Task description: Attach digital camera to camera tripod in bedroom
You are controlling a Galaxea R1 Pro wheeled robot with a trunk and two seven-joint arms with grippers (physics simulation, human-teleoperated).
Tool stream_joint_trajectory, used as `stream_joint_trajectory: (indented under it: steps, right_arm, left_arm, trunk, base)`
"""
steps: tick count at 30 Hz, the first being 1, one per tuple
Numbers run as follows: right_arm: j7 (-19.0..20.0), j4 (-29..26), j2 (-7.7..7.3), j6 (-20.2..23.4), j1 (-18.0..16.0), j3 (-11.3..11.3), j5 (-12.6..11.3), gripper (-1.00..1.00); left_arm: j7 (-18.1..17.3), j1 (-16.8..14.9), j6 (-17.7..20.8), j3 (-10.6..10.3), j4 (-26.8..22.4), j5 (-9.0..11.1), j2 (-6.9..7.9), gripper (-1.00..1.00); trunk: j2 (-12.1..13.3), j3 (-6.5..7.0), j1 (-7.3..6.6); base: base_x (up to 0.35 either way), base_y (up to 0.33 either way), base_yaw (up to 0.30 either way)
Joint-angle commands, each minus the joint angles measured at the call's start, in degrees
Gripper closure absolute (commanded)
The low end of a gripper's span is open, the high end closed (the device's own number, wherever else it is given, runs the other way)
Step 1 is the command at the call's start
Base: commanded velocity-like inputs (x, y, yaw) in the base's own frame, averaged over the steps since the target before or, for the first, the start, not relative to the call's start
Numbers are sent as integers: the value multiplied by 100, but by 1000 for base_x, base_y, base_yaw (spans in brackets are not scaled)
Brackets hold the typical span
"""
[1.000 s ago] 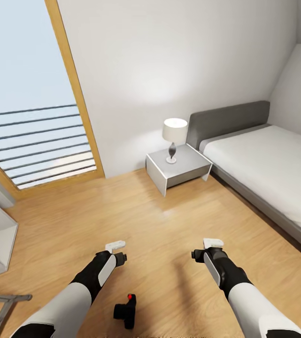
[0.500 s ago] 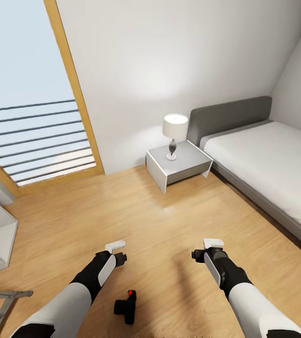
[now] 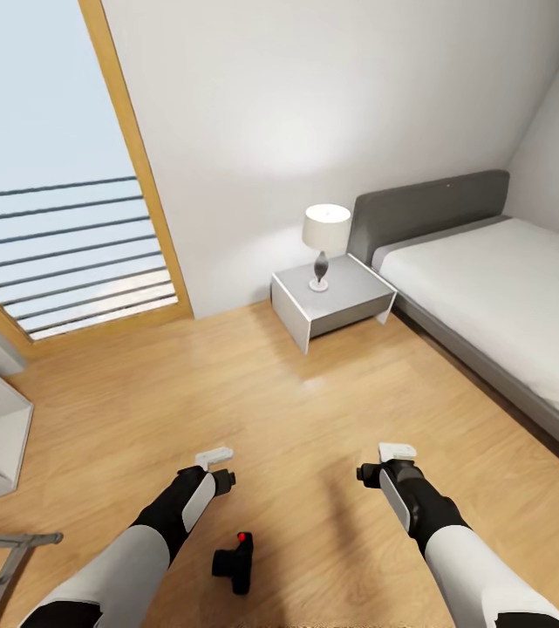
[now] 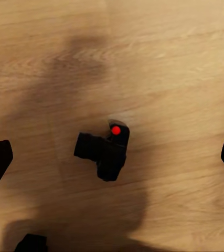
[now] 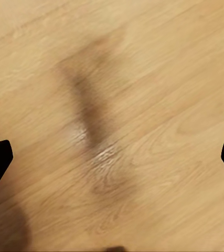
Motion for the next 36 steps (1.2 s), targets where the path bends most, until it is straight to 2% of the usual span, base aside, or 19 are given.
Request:
stream_joint_trajectory:
  steps: [1, 36]
  right_arm:
    - [-26, -9, 5, 23, -1, -12, -28, -100]
    - [-20, -9, -12, 30, -1, -2, -15, -100]
  left_arm:
    - [40, -1, 22, -13, -9, 54, 1, -100]
    - [25, -1, -3, -14, 109, 30, 4, -100]
  trunk:
    - [-2, -14, 0]
    - [-2, -336, 0]
  base:
    - [0, 0, 0]
    - [0, 0, 0]
